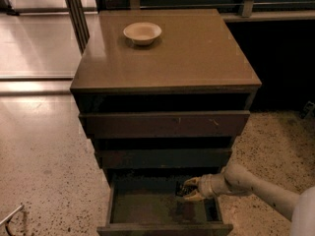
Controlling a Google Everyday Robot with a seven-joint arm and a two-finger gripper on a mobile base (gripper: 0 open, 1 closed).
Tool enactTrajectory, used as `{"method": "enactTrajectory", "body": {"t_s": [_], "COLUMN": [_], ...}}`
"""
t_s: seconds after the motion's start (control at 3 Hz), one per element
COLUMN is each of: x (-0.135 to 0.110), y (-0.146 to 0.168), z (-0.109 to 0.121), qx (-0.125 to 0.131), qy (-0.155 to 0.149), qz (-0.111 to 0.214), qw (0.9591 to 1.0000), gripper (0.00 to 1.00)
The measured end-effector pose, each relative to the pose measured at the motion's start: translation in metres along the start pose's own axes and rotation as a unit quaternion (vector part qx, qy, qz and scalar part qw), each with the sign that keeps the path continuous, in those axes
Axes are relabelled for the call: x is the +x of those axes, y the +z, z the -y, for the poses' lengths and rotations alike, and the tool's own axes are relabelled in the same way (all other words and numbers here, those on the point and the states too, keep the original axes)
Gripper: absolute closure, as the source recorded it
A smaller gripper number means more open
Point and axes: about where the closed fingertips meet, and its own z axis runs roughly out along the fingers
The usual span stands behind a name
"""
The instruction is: Place rxbar chocolate into bottom drawer
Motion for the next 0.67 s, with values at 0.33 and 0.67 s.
{"method": "enactTrajectory", "body": {"t_s": [0.33, 0.67], "x": [0.035, 0.066], "y": [0.027, 0.058], "z": [0.003, 0.011], "qx": [0.016, 0.022], "qy": [-0.024, -0.027], "qz": [-0.001, 0.007], "qw": [0.9996, 0.9994], "gripper": [1.0, 1.0]}}
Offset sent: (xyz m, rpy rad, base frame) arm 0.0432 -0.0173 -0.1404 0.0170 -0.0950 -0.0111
